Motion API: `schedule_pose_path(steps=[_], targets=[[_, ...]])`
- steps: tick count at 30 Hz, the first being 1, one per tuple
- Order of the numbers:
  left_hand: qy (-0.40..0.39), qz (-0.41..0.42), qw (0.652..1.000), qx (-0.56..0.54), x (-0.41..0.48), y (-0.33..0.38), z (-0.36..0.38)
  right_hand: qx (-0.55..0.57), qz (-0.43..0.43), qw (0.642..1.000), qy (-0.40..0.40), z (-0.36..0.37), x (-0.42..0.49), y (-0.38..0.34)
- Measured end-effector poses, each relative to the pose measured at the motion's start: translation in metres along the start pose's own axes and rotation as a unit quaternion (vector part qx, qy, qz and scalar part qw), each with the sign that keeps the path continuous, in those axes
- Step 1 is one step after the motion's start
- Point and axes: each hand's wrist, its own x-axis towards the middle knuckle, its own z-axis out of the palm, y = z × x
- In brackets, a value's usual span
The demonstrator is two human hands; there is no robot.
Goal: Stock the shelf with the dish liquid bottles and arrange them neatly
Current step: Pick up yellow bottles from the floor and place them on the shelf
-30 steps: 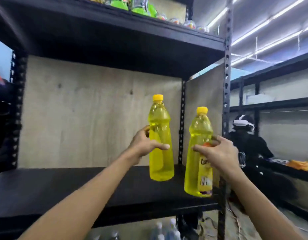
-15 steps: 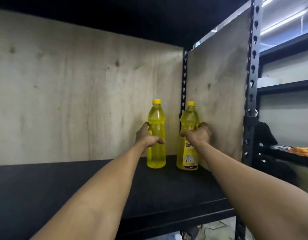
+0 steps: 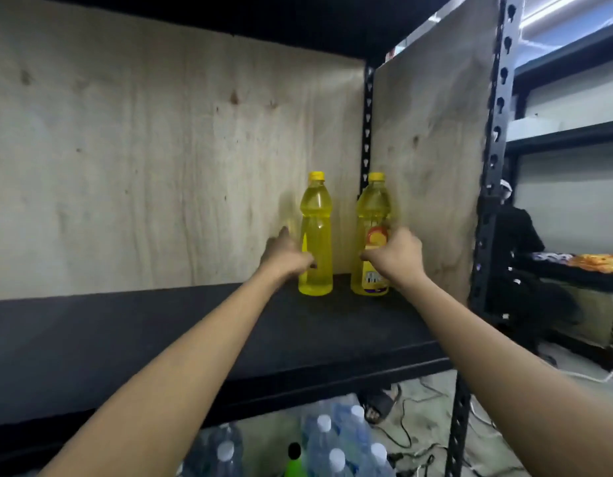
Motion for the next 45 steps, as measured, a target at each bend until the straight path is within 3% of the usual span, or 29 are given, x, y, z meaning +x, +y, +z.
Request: schedule_pose_path(steps=[4,7,9,12,15,20,24,27,33,37,39,43,45], targets=[[0.117,0.155,0.972,-0.13,-0.146,-0.002,-0.05,0.045,-0.046,0.998,-0.006,-0.04,-0.146,-0.002],[0.079,0.212,0.956,-0.184,-0.282,-0.026,-0.053,0.045,-0.002,0.997,-0.063,-0.041,-0.266,0.036],[-0.006,0.173,0.966,-0.191,-0.36,-0.064,-0.03,0.0,0.076,0.983,-0.167,-0.027,-0.338,0.078],[-0.181,0.0,0.966,-0.183,-0.446,-0.148,0.034,-0.055,0.234,0.911,-0.336,0.004,-0.427,0.156],[-0.268,-0.144,0.948,-0.094,-0.499,-0.241,0.1,-0.095,0.334,0.854,-0.387,0.033,-0.486,0.23],[-0.314,-0.249,0.916,-0.022,-0.534,-0.342,0.183,-0.17,0.377,0.822,-0.391,0.074,-0.513,0.311],[-0.36,-0.285,0.888,-0.032,-0.547,-0.371,0.23,-0.197,0.385,0.81,-0.397,0.107,-0.513,0.347],[-0.366,-0.325,0.871,-0.029,-0.555,-0.378,0.264,-0.215,0.374,0.808,-0.401,0.132,-0.513,0.365],[-0.397,-0.274,0.872,0.085,-0.56,-0.354,0.308,-0.212,0.416,0.78,-0.416,0.161,-0.519,0.394],[-0.351,-0.385,0.845,0.118,-0.567,-0.341,0.348,-0.221,0.426,0.77,-0.419,0.163,-0.515,0.402],[-0.291,-0.411,0.855,0.127,-0.575,-0.343,0.37,-0.222,0.433,0.771,-0.411,0.162,-0.513,0.404],[-0.215,-0.326,0.915,0.102,-0.568,-0.352,0.381,-0.237,0.438,0.788,-0.361,0.161,-0.518,0.41],[-0.196,-0.319,0.922,0.1,-0.558,-0.358,0.379,-0.234,0.457,0.794,-0.325,0.155,-0.519,0.41]])
